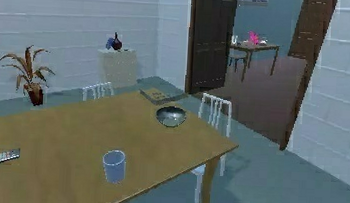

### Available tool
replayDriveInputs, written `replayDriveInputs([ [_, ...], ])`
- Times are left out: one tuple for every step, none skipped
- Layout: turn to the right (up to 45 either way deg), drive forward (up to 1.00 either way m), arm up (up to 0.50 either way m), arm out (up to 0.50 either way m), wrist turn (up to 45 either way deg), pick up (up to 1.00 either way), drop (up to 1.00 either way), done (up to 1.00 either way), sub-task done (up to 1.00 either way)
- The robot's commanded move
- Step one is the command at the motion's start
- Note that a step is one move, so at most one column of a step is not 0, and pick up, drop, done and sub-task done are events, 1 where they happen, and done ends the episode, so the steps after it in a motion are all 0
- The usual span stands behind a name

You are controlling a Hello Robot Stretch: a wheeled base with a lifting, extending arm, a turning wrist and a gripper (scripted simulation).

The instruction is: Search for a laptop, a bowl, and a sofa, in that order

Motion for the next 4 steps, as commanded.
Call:
replayDriveInputs([
  [45.0,0.00,0.00,0.00,0.0,0.00,0.00,0.00,0.00],
  [9.0,0.00,0.00,0.00,0.0,0.00,0.00,0.00,0.00],
  [0.0,0.90,0.00,0.00,0.0,0.00,0.00,0.00,0.00],
  [-36.0,0.00,0.00,0.00,0.0,0.00,0.00,0.00,0.00],
])
